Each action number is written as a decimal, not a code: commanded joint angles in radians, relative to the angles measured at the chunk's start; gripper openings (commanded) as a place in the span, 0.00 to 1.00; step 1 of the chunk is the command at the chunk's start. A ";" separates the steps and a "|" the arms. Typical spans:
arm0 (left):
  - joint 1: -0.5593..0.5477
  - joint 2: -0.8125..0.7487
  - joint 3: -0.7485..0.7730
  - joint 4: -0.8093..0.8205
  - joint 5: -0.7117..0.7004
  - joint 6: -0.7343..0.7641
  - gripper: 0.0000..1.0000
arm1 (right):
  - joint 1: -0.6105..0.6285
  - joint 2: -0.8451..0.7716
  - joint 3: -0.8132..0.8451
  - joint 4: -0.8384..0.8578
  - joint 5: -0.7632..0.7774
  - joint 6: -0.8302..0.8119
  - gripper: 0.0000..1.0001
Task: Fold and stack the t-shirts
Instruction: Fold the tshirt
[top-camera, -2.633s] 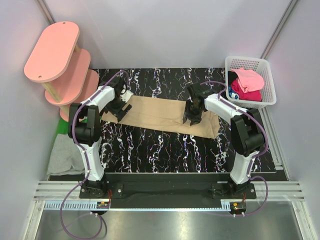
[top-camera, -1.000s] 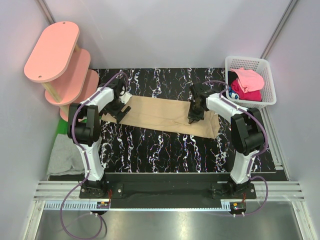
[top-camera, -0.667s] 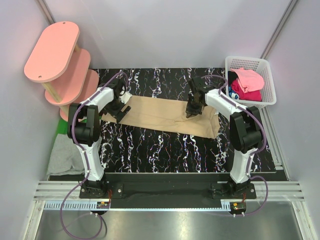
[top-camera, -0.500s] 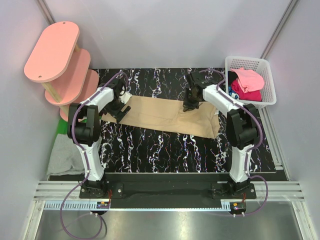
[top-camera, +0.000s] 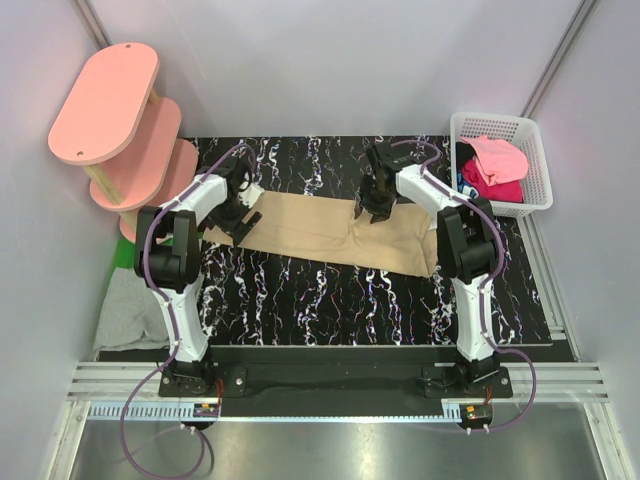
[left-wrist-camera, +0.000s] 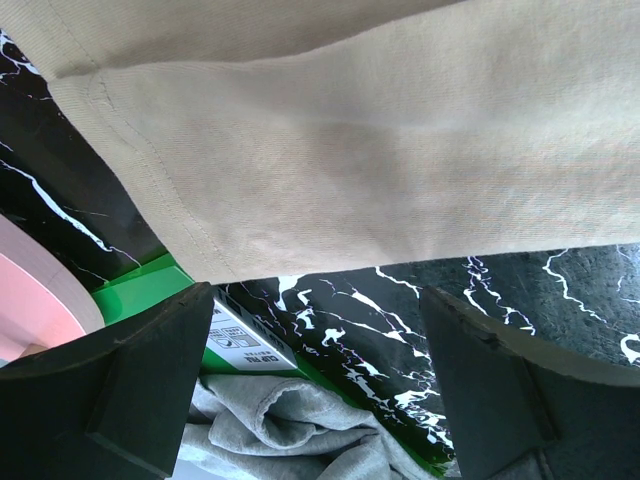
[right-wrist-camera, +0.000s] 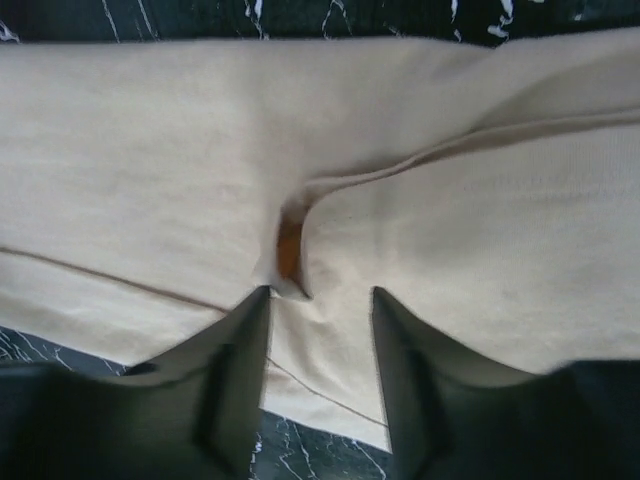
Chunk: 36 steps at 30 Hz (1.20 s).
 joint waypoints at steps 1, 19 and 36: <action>0.001 -0.059 0.000 0.007 0.030 0.001 0.89 | -0.030 0.039 0.117 -0.011 0.013 -0.024 0.63; -0.009 -0.092 0.193 -0.108 0.104 -0.010 0.90 | -0.078 -0.410 -0.210 -0.033 0.132 0.036 0.75; -0.036 0.245 0.479 -0.130 0.093 0.026 0.89 | -0.079 -0.187 -0.315 -0.051 0.177 0.093 0.69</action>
